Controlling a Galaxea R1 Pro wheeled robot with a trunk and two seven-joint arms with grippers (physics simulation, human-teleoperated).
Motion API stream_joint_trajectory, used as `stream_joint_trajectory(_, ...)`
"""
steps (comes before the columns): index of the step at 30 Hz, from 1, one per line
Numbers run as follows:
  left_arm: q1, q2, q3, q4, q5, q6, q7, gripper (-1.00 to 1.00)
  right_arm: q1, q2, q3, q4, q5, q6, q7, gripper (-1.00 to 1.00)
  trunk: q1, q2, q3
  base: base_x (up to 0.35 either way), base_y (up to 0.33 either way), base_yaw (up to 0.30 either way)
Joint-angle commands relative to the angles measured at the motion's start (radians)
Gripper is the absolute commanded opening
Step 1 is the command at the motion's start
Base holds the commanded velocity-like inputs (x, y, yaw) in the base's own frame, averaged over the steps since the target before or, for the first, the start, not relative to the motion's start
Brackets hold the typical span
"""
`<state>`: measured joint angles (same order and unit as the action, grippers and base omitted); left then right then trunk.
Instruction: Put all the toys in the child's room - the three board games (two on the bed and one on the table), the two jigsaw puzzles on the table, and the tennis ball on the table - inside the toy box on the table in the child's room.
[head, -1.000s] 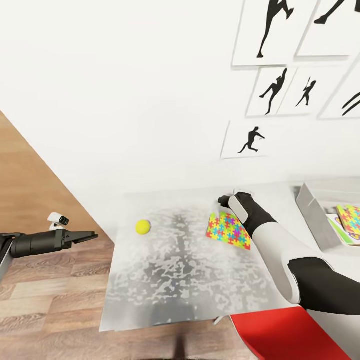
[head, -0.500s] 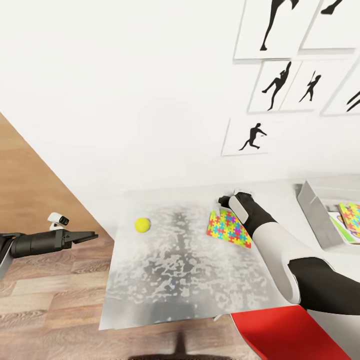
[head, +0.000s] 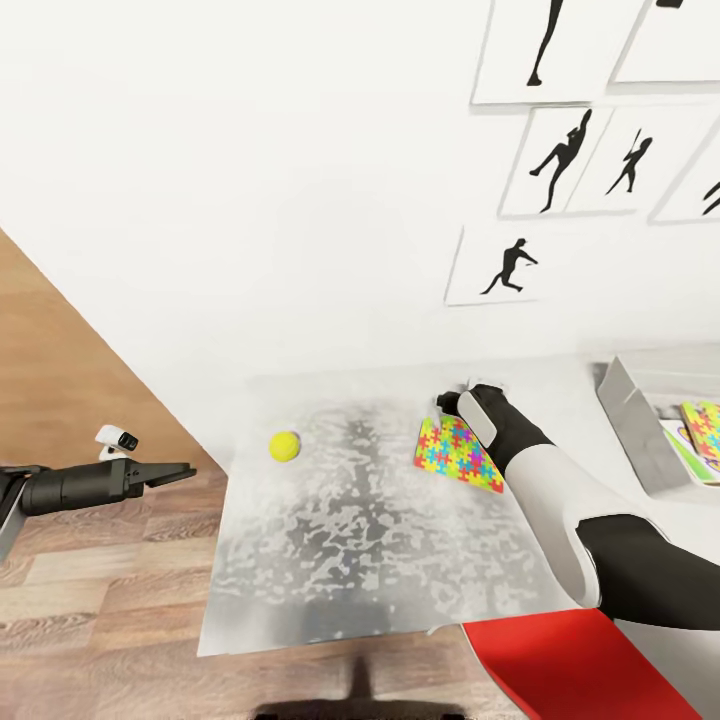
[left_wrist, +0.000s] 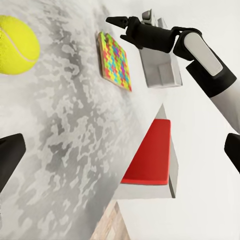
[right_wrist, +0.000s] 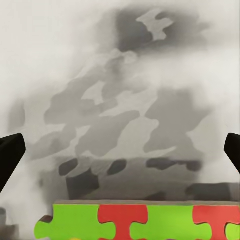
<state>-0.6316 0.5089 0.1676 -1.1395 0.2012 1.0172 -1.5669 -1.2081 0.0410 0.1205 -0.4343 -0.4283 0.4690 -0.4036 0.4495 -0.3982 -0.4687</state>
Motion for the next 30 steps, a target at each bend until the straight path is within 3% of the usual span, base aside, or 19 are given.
stream_joint_trajectory(1, 0.000, 0.000, 0.000, 0.000, 0.000, 0.011, -0.004, 1.00, -0.001, -0.001, 0.008, -0.001, -0.010, 0.003, -0.009, 1.00, 0.000, -0.002, -0.003, 0.000, 0.000, 0.000)
stream_joint_trajectory(30, -0.001, 0.000, 0.000, 0.000, 0.000, 0.011, -0.004, 1.00, 0.001, -0.002, 0.008, -0.004, -0.009, 0.000, -0.009, 1.00, 0.000, -0.002, -0.014, -0.036, 0.008, 0.000)
